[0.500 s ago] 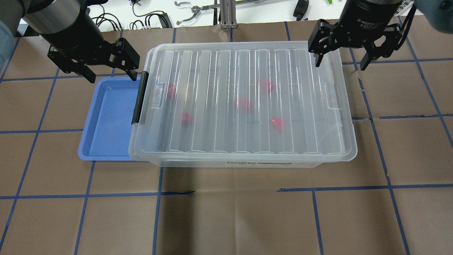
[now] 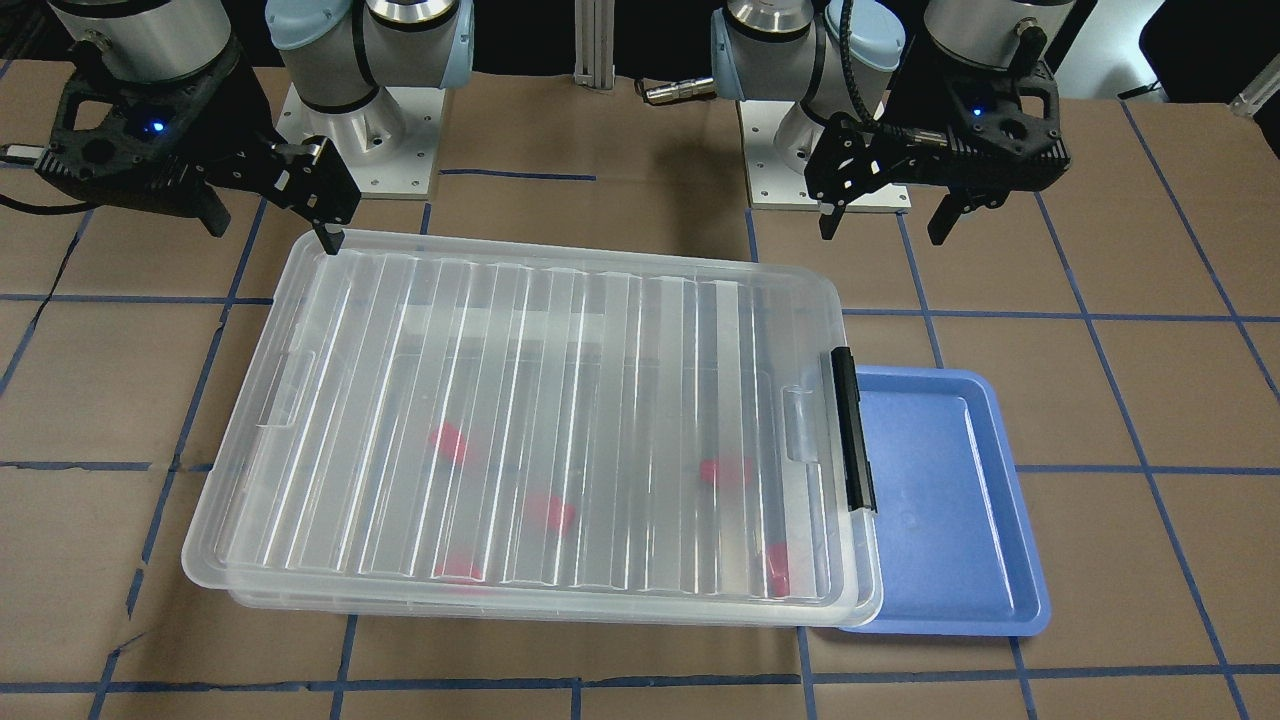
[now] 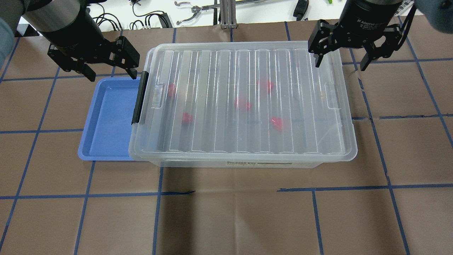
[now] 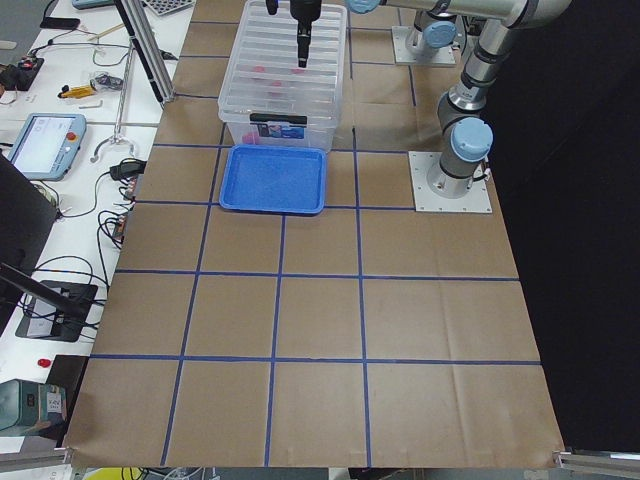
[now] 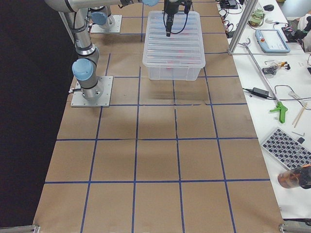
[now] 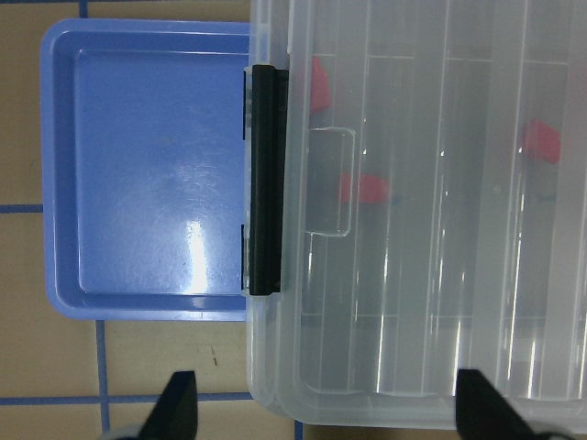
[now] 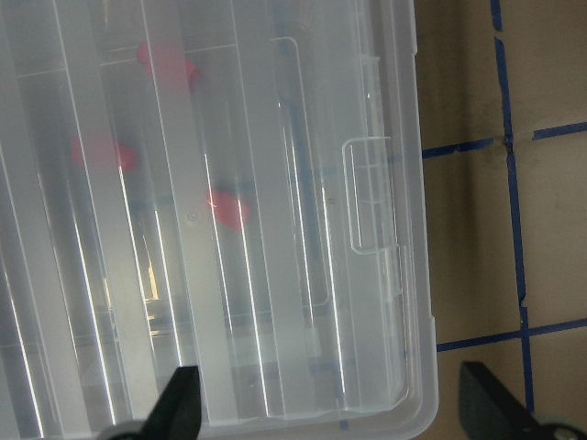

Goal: Place red block in blue tray from box

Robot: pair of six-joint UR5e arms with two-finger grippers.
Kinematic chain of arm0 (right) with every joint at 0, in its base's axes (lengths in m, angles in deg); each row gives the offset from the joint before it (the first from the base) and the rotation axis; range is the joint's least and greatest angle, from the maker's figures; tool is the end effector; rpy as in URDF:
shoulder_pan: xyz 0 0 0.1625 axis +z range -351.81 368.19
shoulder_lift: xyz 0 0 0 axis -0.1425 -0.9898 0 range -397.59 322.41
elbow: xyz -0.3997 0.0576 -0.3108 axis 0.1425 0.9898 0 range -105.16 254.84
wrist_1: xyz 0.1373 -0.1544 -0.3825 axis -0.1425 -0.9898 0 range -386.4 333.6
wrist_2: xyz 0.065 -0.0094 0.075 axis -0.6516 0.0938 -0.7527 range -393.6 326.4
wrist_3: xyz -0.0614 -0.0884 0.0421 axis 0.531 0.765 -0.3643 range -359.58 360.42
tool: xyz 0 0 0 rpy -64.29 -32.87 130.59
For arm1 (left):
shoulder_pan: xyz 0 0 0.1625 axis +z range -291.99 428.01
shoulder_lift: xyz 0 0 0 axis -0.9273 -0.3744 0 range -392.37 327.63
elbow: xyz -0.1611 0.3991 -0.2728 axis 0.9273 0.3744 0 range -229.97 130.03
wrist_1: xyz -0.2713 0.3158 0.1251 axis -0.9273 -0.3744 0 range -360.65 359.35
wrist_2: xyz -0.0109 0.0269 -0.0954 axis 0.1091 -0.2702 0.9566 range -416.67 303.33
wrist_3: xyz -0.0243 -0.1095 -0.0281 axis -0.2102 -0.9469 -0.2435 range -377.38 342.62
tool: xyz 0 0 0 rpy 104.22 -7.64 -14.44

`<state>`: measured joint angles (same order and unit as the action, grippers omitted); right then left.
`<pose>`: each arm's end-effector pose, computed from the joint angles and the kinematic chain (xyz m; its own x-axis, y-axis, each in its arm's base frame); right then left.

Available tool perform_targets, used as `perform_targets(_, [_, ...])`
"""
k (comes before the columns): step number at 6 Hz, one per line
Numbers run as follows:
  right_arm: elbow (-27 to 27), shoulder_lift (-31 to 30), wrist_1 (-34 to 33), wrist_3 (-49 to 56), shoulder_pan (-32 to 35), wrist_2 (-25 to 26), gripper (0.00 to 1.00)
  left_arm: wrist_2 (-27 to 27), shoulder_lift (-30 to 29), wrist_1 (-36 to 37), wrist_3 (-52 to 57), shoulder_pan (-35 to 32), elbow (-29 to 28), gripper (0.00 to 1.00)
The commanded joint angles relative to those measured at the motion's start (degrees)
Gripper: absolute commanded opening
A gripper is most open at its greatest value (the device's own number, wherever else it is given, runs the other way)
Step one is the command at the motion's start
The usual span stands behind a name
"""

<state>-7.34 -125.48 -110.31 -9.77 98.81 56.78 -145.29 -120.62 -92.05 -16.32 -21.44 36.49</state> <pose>0.1381 -0.5279 0.5967 -0.9860 0.1663 0.0078 0.1664 0.9861 0.0053 -0.1313 -0.5050 0.6015 -0.9997 0.0105 0.0229 0.0090 0.9976 -0.0684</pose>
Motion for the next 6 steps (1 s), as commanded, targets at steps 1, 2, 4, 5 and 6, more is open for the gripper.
perform_targets(1, [0.0,0.0,0.1,0.0,0.0,0.1,1.00,0.0,0.0,0.0,0.0,0.2,-0.1,0.98])
perform_targets(2, [0.0,0.0,0.1,-0.1,0.0,0.1,1.00,0.0,0.4,0.0,0.0,0.1,0.0,0.99])
perform_targets(4, [-0.1,0.9,-1.2,1.8,-0.5,-0.2,1.00,-0.2,0.4,0.0,0.0,0.2,-0.1,0.98])
perform_targets(5, [-0.1,3.2,-2.5,5.2,-1.7,0.0,1.00,-0.2,0.6,0.0,0.0,0.2,-0.1,0.98])
perform_targets(6, [-0.2,4.6,-4.1,8.7,-4.1,0.6,1.00,-0.2,0.5,0.0,0.0,0.1,-0.1,0.98])
